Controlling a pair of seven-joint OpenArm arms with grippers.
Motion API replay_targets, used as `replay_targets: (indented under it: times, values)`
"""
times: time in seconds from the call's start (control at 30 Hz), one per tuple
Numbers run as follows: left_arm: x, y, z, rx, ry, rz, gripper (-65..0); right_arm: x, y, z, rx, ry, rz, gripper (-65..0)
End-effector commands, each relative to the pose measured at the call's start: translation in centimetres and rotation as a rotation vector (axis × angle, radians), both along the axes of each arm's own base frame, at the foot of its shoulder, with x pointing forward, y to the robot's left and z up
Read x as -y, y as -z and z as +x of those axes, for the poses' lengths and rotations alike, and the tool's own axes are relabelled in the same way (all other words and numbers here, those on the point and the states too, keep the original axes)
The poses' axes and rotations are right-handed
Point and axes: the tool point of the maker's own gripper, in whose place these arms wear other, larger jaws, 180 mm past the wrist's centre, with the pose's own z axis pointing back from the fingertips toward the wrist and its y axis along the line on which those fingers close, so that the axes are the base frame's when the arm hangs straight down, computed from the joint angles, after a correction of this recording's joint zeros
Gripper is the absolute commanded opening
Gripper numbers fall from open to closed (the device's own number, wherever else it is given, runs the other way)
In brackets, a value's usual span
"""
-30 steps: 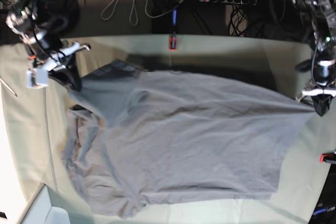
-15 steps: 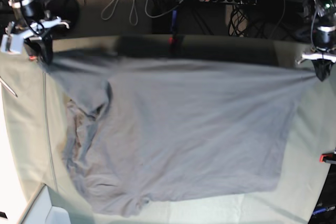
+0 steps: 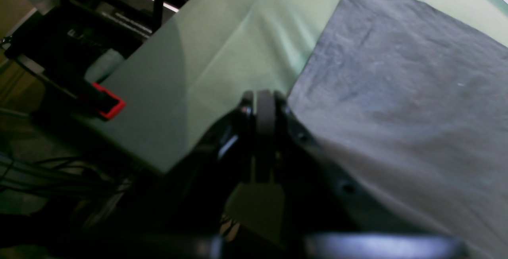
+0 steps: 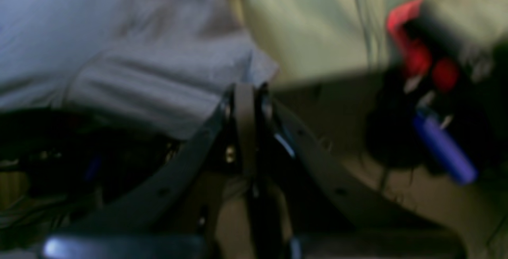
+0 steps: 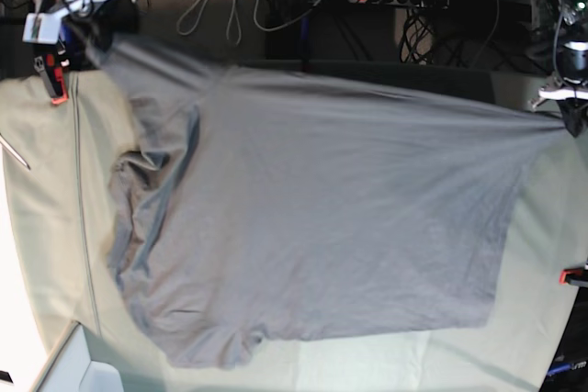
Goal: Layout the t-shirt on the table in an organized manner, then fold the t-shirt properly
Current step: 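Pull the held corner away from the left gripper to stretch the shirt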
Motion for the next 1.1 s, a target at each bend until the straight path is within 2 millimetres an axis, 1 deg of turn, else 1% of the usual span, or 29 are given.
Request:
replay_targets:
  times: [0.0,0.07,0.13,0.2,0.3,0.43,0.53,0.63,0.73,0.8,0.87,0.93,1.07]
  values:
    - [-0.4,-1.2,0.3,0.034,0.003,0.035,-65.0,0.1,-0.4,-0.3,0.018,-0.002,0.0,-65.0]
    - [-0.3,-1.2,0.2,0.032,0.005,0.034,-65.0,0.1,0.1,-0.9,0.0,0.006,0.01,-65.0]
    - [-0.5,-1.0,0.1,0.027,0.0,0.033,-65.0,0.3,0.0,-0.9,0.004,0.011,0.009,-65.0]
    - [-0.5,-1.0,0.1,0.028,-0.002,0.034,-65.0,0.9,-0.4,-1.2,0.009,0.022,-0.009,-65.0]
    - [-0.7,-1.0,0.0,0.024,-0.003,0.04,-65.0,2.4,-2.1,-0.8,0.054,0.054,-0.04,-65.0]
    - [-0.6,-1.0,0.0,0.022,-0.003,0.038,-65.0,2.3,-3.2,-0.2,0.084,0.046,-0.046,-65.0]
    - [-0.2,-0.2,-0.7,-0.001,-0.002,0.024,-65.0,1.4,-3.0,0.1,0.086,0.026,-0.031,-65.0]
    - [-0.1,0.1,-1.1,-0.004,-0.016,0.016,-65.0,1.0,-2.7,0.2,0.078,0.017,-0.018,-65.0]
    - [-0.1,0.3,-1.3,-0.01,-0.021,0.011,-65.0,-0.4,-2.1,0.6,0.066,-0.026,-0.01,-65.0]
    - [-0.2,1.0,-1.6,-0.027,-0.027,0.003,-65.0,-1.3,-1.9,1.0,0.068,-0.051,0.003,-65.0]
    - [-0.3,1.7,-1.7,-0.039,-0.034,-0.007,-65.0,-2.4,-2.0,1.6,0.083,-0.074,0.023,-65.0]
    - [-0.5,2.1,-1.7,-0.043,-0.042,-0.012,-65.0,-2.8,-2.4,2.9,0.118,-0.084,0.029,-65.0]
    - [-0.5,1.2,0.0,0.006,-0.041,-0.016,-65.0,-2.7,-3.3,5.3,0.178,-0.083,0.024,-65.0]
